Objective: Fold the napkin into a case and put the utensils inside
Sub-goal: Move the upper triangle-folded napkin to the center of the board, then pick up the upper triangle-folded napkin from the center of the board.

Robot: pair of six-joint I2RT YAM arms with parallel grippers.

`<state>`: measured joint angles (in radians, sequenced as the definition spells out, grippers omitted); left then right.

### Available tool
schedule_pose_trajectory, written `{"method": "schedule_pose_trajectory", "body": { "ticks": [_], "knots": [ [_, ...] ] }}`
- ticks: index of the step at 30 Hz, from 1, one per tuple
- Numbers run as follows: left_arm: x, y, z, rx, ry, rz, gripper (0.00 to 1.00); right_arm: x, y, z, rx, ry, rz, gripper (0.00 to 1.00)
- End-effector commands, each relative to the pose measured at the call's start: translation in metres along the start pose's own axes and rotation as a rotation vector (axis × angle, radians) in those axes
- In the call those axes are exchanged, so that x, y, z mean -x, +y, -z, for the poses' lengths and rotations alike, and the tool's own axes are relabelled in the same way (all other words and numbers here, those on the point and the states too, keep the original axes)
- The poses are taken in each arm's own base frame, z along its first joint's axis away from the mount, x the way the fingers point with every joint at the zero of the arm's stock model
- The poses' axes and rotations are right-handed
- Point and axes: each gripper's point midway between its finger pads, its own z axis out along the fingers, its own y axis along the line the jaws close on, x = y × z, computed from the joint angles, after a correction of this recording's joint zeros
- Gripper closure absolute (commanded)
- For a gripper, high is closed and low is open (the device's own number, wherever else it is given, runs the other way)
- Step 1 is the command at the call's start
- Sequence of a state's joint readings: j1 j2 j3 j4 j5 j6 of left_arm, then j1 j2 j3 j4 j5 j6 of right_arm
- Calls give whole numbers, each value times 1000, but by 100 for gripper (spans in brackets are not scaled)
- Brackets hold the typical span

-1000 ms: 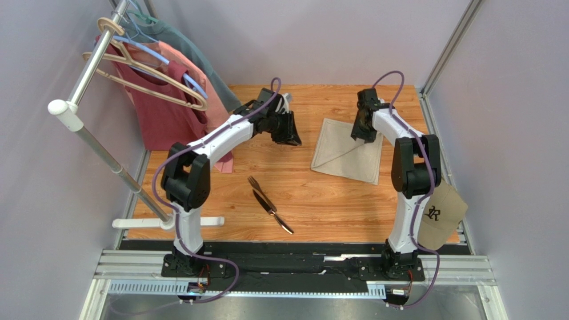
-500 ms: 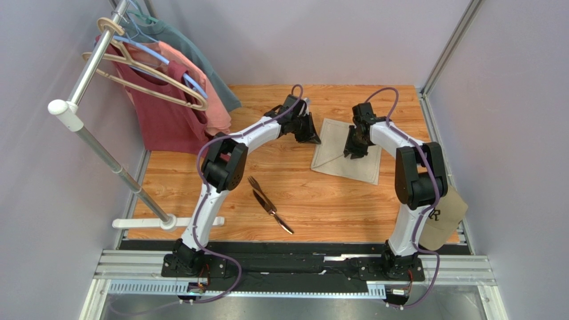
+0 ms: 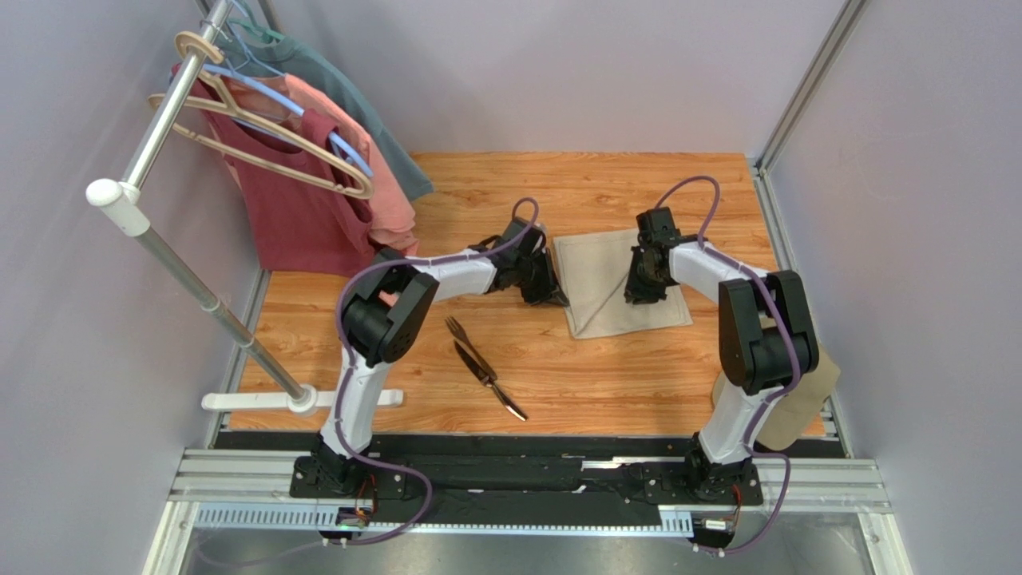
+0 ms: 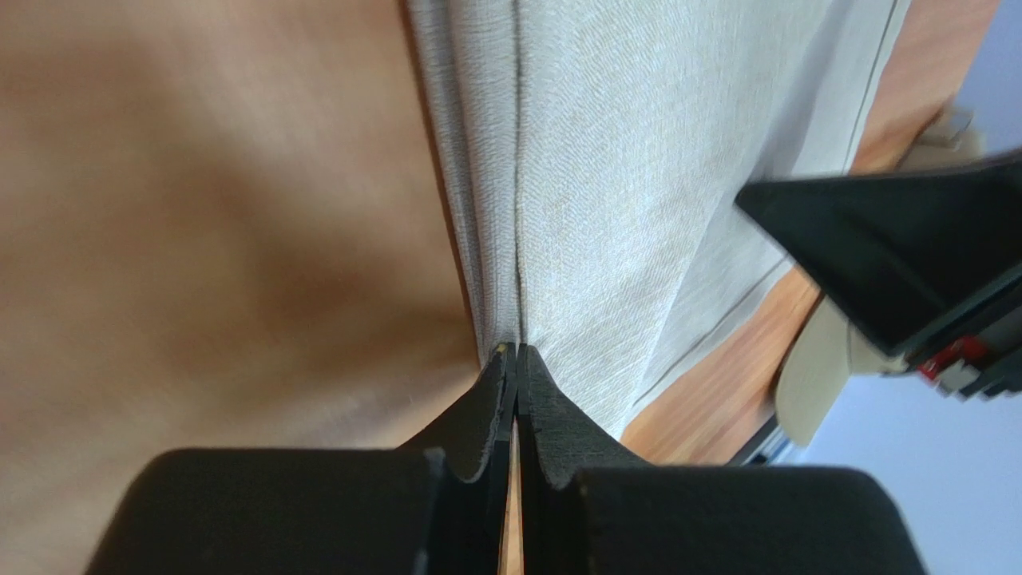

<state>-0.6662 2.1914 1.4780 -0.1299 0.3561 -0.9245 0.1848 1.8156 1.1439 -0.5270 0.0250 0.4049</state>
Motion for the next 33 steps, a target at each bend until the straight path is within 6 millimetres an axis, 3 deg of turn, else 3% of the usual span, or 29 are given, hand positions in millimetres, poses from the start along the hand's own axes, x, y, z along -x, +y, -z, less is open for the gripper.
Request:
{"method": "schedule_pose_trajectory", "body": {
  "ticks": [1, 2, 4, 7, 8, 10, 11, 12, 16, 20, 22, 26, 33],
  "knots": [
    [-31, -33, 18, -65, -20, -46, 94, -18, -30, 11, -106, 1, 56, 76],
    [-41, -34, 22, -63, -11, -64, 94, -15, -24, 21, -77, -24, 61, 76],
    [-38, -47, 39, -87, -32, -106, 88, -14, -8, 32, -4, -31, 69, 74],
    [-20, -56, 66, -80, -85, -176, 71, -8, 18, 51, 94, -61, 104, 68],
    [-1, -63, 77, -75, -126, -187, 67, -6, 24, 54, 119, -66, 113, 67],
    [9, -46, 83, 20, -96, -197, 52, 1, 37, 59, 175, -81, 116, 61],
    [30, -47, 84, 32, -108, -187, 49, 6, 41, 59, 189, -93, 113, 58],
    [30, -35, 84, 76, -74, -181, 43, 5, 47, 55, 217, -73, 113, 57],
    [54, -19, 76, 126, -61, -161, 40, 17, 79, 54, 327, -74, 140, 52],
    [67, -12, 61, 150, -47, -178, 40, 7, 108, 60, 368, -83, 300, 45],
    [67, -10, 56, 150, -30, -193, 42, 5, 110, 61, 324, -108, 356, 41],
    [67, -11, 42, 118, -21, -208, 42, -23, 117, 56, 246, -115, 468, 31],
    [64, 8, 28, 172, -16, -138, 38, -25, 106, 57, 132, -152, 503, 27]
  ]
}}
